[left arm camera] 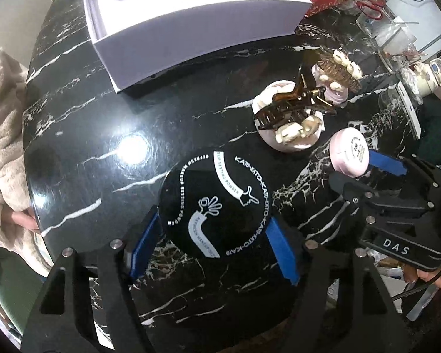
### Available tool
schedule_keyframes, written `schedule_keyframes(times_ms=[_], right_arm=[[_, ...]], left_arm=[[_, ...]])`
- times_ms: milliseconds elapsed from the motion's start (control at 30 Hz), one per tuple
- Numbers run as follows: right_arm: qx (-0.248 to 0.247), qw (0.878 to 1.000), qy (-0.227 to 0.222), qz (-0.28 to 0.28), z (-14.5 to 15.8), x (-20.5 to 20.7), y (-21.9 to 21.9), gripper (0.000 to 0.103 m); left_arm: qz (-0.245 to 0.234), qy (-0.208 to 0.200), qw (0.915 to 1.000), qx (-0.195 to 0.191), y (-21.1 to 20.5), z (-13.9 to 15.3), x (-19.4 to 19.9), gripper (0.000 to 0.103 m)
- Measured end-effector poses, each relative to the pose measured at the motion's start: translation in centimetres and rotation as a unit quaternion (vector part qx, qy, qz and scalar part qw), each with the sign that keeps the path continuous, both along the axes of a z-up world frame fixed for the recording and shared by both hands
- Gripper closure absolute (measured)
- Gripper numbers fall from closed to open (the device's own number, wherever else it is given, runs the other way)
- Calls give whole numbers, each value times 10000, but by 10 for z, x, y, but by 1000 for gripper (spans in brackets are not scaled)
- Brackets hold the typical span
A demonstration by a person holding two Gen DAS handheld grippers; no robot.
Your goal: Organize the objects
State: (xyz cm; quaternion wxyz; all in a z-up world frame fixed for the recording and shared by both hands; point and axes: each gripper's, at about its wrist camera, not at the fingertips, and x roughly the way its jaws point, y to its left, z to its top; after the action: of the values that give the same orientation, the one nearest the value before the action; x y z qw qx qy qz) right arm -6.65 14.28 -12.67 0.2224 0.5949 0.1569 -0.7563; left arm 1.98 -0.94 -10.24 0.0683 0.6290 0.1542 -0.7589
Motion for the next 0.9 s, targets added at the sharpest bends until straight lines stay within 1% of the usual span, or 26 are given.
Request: schedule_keyframes(times_ms=[100, 167, 233, 267, 333, 533, 600, 667, 733, 767, 800, 867, 900], right_arm=[[90, 9999, 72, 74, -1, -1, -3, 27], [73, 9998, 114, 121, -2, -1, -4, 27], [64, 9998, 137, 159, -2, -1, -6, 27], [62, 9997, 138, 175, -2, -1, -6, 27], [60, 9996, 147, 221, -2, -3, -8, 27], [39, 9992, 163, 360, -3, -1, -7, 27], [43, 9991, 159, 383, -3, -2, -7, 27], [51, 9990, 145, 410, -3, -1, -7, 28], [47, 9989, 144, 439, -2, -2, -7, 32], [39, 9988, 151, 466, -1, -2, -7, 34], [34, 9986, 153, 506, 0, -2, -8, 39], [19, 9985, 134, 539, 1, -2, -8, 42], [10, 9984, 134, 558, 1, -2, -8, 45]], left_arm=[[-52, -23, 10000, -62, 4, -1, -3, 29], [-140, -56, 9999, -81, 9, -3, -6, 23], [-263, -148, 9994, -184, 18, -6, -13, 22], [-344, -209, 9988, -273, 22, -7, -14, 22], [-414, -253, 9983, -313, 24, -8, -16, 22], [-388, -235, 9987, -243, 23, -9, -22, 22], [-493, -229, 9979, -358, 26, -9, -25, 25], [-530, -230, 9973, -447, 27, -9, -28, 31], [-541, -216, 9971, -492, 28, -8, -31, 36], [-558, -220, 9971, -476, 28, -8, -32, 36], [-577, -221, 9970, -461, 29, -8, -33, 36], [-602, -231, 9969, -444, 29, -8, -35, 36], [-643, -234, 9967, -441, 31, -8, -36, 36]])
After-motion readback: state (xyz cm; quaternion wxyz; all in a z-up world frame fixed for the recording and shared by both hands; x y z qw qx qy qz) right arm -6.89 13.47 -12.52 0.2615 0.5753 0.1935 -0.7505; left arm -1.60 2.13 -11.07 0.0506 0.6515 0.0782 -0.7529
